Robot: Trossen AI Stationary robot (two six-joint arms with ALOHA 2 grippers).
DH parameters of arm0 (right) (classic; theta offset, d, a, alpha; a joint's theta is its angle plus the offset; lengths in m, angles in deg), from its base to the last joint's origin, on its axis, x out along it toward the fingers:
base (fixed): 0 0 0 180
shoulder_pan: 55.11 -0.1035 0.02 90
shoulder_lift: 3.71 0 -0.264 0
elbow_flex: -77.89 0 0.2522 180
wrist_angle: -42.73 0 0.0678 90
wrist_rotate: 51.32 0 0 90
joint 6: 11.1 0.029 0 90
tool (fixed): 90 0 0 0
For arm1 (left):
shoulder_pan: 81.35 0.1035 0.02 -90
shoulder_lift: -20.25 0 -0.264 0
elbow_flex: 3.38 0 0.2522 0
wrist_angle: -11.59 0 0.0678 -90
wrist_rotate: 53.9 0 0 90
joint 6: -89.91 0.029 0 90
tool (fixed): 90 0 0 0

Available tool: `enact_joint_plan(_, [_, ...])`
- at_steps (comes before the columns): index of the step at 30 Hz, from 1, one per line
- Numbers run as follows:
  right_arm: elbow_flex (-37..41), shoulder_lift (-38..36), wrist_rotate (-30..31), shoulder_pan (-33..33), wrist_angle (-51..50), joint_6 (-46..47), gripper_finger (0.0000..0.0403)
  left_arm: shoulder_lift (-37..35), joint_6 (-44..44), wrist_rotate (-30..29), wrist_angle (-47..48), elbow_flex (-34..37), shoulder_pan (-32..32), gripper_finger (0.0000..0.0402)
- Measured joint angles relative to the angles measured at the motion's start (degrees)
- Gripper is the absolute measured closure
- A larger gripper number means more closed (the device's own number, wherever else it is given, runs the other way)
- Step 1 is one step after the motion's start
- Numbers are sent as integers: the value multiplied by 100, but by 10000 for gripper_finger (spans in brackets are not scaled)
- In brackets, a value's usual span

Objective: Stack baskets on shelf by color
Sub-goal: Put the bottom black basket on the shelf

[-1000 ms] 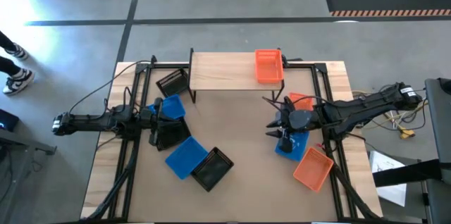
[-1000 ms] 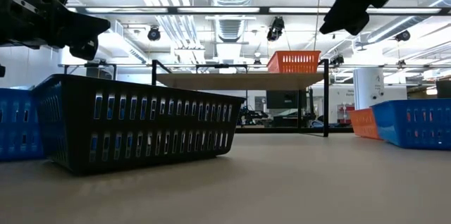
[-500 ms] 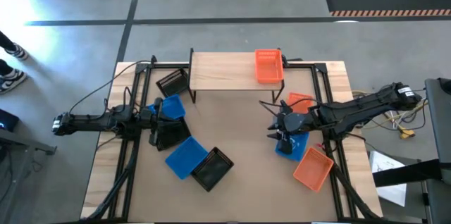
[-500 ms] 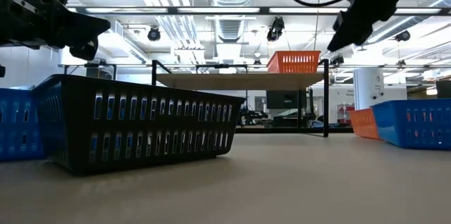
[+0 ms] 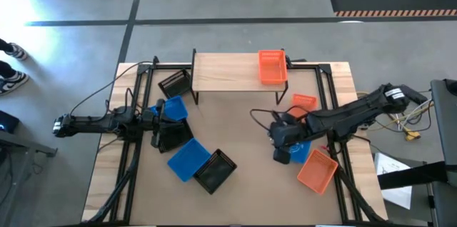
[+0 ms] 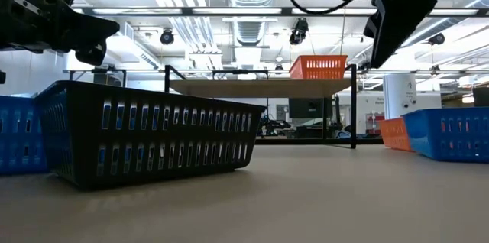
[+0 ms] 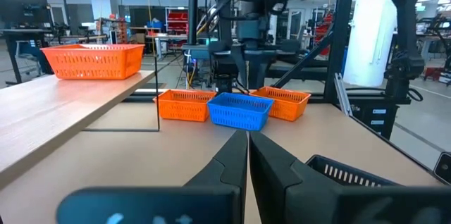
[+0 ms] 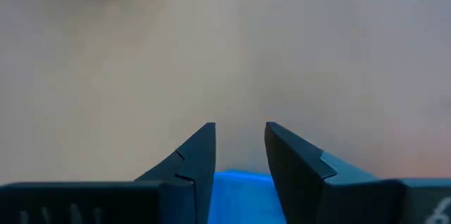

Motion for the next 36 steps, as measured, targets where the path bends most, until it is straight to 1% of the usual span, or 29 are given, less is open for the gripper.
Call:
enact_joint_plan(3, [-220, 367, -69, -151, 58, 164, 264, 0, 0, 2, 0, 0, 2, 402])
enact_joint_plan(5, [-353, 656, -97, -218, 363, 39, 243, 2, -1, 1, 2, 0, 2, 402])
enact_joint_plan(10, [-824, 1504, -261, -272, 1135, -718, 190, 2, 0, 2, 2, 0, 2, 402])
enact_joint_plan(14, [-1435, 2218, -292, -347, 1373, -1652, 168, 2, 0, 1, 2, 0, 0, 402])
enact_joint_plan(19, [-2393, 3045, -308, -450, 1388, -2656, 168, 2, 0, 0, 0, 0, 2, 402])
enact_joint_plan(22, [-2949, 3511, -374, -497, 1393, -2941, 174, 2, 0, 0, 0, 0, 0, 402])
enact_joint_plan(25, [-3529, 4020, -420, -541, 1397, -3021, 179, 0, 0, 1, 0, 0, 1, 402])
enact_joint_plan(30, [-4521, 4876, -439, -582, 1397, -2785, 187, 0, 0, 0, 0, 0, 2, 402])
enact_joint_plan(36, [-5820, 5788, -437, -581, 1384, -1830, 190, 0, 0, 2, 2, 0, 2, 402])
